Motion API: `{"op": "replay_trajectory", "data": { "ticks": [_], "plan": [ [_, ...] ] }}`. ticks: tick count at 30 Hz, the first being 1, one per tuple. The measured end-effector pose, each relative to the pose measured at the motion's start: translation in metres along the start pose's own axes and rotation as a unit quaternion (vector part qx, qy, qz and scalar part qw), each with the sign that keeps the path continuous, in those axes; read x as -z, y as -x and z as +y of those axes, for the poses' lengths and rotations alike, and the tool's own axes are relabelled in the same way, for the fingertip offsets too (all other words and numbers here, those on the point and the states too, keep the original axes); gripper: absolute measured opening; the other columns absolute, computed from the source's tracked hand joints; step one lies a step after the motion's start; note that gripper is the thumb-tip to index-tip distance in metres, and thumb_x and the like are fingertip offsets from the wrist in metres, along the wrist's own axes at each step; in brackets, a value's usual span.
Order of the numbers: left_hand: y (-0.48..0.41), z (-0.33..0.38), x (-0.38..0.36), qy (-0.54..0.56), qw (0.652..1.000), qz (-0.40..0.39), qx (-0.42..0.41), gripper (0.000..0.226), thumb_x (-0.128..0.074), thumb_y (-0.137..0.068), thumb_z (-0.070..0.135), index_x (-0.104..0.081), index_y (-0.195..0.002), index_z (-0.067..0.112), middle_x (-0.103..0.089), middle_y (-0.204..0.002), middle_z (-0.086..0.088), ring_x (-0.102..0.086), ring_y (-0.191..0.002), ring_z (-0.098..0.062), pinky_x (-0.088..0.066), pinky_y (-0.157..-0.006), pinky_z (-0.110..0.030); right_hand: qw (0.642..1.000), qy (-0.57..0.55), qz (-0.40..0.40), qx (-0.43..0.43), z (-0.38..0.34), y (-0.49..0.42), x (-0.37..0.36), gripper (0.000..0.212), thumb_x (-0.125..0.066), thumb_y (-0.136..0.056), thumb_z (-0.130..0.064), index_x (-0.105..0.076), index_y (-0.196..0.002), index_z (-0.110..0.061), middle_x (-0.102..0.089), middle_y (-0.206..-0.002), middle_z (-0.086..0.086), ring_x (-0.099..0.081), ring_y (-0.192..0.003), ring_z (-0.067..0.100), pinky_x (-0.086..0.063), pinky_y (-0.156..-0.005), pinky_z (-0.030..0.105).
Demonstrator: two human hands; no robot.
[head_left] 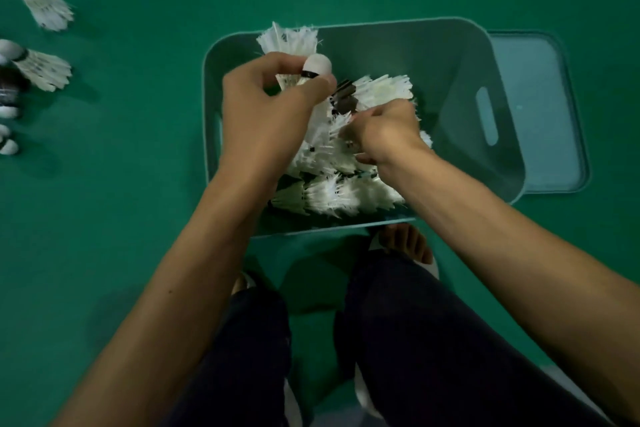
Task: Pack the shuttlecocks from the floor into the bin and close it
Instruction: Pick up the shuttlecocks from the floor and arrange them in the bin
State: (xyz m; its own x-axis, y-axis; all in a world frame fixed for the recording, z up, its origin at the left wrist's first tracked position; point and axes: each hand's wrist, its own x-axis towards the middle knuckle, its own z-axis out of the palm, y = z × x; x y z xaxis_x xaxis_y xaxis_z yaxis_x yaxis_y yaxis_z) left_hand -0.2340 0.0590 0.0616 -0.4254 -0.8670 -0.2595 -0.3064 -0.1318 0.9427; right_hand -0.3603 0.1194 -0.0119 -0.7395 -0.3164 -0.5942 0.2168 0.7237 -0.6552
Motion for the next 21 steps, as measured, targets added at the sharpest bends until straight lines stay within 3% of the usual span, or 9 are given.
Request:
{"op": "replay_trajectory", "data": {
  "ticks": [3,5,7,9,13,16,19,21],
  "plan": [
    [-0.004,-0.003,-0.012,0.018,0.999,-0.009,0.025,0.007,-0.08,-0.084,0.028,-0.073,-0.087,0.027,-0.073,-0.091,0.012,-0.07,-0.095,-0.008,-0.048,-0.078,-0.024,0.998,-0.002,-0.033,-0.05,0.001,-0.008,-0.001,0.015,-0.07,-0.083,-0.008,-0.057,-0.091,-0.006,-0.072,-0.087,0.014,-0.072,-0.075,0.028,-0.063,-0.07,0.043],
    [-0.005,-0.007,-0.016,0.018,0.999,-0.01,0.035,0.015,-0.079,-0.084,0.033,-0.074,-0.093,0.022,-0.074,-0.102,0.004,-0.068,-0.103,-0.012,-0.048,-0.081,-0.029,0.994,-0.011,-0.076,-0.08,-0.001,-0.008,-0.006,0.008,-0.061,-0.09,-0.006,-0.055,-0.096,-0.004,-0.071,-0.088,0.015,-0.065,-0.064,0.024,-0.058,-0.059,0.035],
    [-0.006,-0.009,-0.018,0.017,0.999,-0.015,0.04,0.017,-0.078,-0.084,0.035,-0.075,-0.093,0.021,-0.074,-0.102,0.002,-0.068,-0.103,-0.013,-0.047,-0.081,-0.029,0.988,-0.031,-0.117,-0.094,0.001,-0.008,-0.01,0.022,-0.052,-0.096,-0.01,-0.06,-0.114,-0.002,-0.067,-0.089,0.012,-0.054,-0.051,0.02,-0.047,-0.044,0.024],
    [-0.005,-0.011,-0.018,0.011,0.999,-0.017,0.044,0.011,-0.078,-0.084,0.034,-0.074,-0.087,0.024,-0.074,-0.098,0.003,-0.068,-0.097,-0.01,-0.046,-0.078,-0.025,0.983,-0.049,-0.148,-0.093,0.003,-0.007,-0.008,0.023,-0.047,-0.099,-0.01,-0.061,-0.116,-0.005,-0.062,-0.084,0.015,-0.045,-0.04,0.017,-0.04,-0.04,0.02],
    [-0.004,-0.015,-0.014,0.002,0.998,-0.029,0.058,0.016,-0.079,-0.084,0.034,-0.075,-0.092,0.02,-0.075,-0.098,0.002,-0.069,-0.093,-0.006,-0.045,-0.074,-0.023,0.979,0.062,-0.191,-0.023,-0.012,0.002,0.018,0.013,-0.061,-0.097,-0.012,-0.068,-0.097,-0.001,-0.07,-0.072,0.011,-0.058,-0.05,0.021,-0.051,-0.055,0.03],
    [-0.005,-0.015,-0.01,-0.021,0.996,-0.055,0.06,0.023,-0.081,-0.082,0.035,-0.077,-0.096,0.018,-0.076,-0.1,0.001,-0.069,-0.098,-0.008,-0.048,-0.079,-0.025,0.988,0.091,-0.104,0.073,-0.018,0.006,0.049,0.021,-0.073,-0.09,-0.023,-0.074,-0.094,-0.003,-0.078,-0.085,0.01,-0.07,-0.069,0.02,-0.058,-0.066,0.034],
    [-0.003,-0.014,-0.013,-0.043,0.995,-0.09,0.032,0.013,-0.084,-0.08,0.027,-0.079,-0.09,0.02,-0.076,-0.078,0.006,-0.067,-0.067,0.0,-0.049,-0.065,-0.018,0.986,-0.03,-0.087,0.139,-0.023,0.021,0.07,0.025,-0.074,-0.09,-0.02,-0.072,-0.101,0.002,-0.077,-0.091,0.013,-0.067,-0.068,0.017,-0.055,-0.062,0.03],
    [0.0,-0.014,-0.017,-0.088,0.989,-0.117,-0.01,0.012,-0.086,-0.078,0.028,-0.079,-0.087,0.026,-0.067,-0.06,0.018,-0.054,-0.048,0.007,-0.042,-0.055,-0.017,0.975,-0.03,-0.12,0.183,-0.024,0.03,0.077,0.031,-0.079,-0.085,-0.024,-0.07,-0.108,-0.004,-0.075,-0.097,0.014,-0.069,-0.073,0.017,-0.057,-0.066,0.033]
  ]
}}
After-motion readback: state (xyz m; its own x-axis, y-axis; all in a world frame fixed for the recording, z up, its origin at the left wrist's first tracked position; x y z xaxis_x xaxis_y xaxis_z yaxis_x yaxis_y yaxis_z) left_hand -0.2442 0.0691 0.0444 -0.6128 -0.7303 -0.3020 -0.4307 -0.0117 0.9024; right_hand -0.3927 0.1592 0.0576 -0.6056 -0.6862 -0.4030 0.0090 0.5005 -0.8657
